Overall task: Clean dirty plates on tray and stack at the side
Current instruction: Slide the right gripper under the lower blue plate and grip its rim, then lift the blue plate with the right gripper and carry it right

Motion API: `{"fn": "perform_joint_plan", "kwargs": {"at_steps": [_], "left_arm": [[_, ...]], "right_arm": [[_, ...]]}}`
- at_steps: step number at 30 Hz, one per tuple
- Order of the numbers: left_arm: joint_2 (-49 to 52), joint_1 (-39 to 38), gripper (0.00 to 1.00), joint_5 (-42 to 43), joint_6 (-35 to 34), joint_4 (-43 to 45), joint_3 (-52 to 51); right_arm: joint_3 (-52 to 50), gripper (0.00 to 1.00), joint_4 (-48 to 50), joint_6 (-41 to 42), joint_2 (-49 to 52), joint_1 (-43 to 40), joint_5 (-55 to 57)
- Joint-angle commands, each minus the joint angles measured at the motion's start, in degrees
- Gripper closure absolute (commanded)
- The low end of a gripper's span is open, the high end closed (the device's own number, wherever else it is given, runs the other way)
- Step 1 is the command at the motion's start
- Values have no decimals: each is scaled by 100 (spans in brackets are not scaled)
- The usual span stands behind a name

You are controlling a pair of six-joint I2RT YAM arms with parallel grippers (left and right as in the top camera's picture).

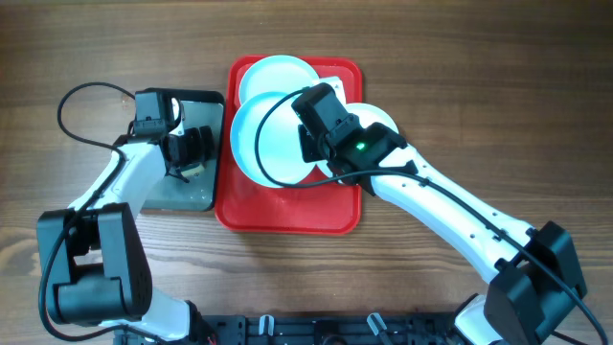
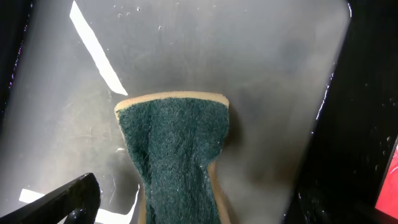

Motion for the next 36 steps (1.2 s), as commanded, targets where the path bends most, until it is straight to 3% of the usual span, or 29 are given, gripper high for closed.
{"fn": "perform_joint_plan", "kwargs": {"at_steps": [1, 7, 20, 28, 36], "left_arm": [[-105, 15, 0, 50, 17, 2, -42], [-105, 15, 0, 50, 17, 2, -42], [-105, 15, 0, 50, 17, 2, -42], [-105, 15, 0, 50, 17, 2, -42], [-105, 15, 0, 50, 17, 0, -39]], "right_arm": [[120, 96, 52, -673, -90, 61, 634], [120, 96, 251, -1106, -90, 247, 1209], [120, 95, 1226, -3423, -90, 1187, 2656], [118, 96, 1283, -3497, -79, 1307, 2649], [81, 96, 1335, -4113, -74, 1305, 2761]]}}
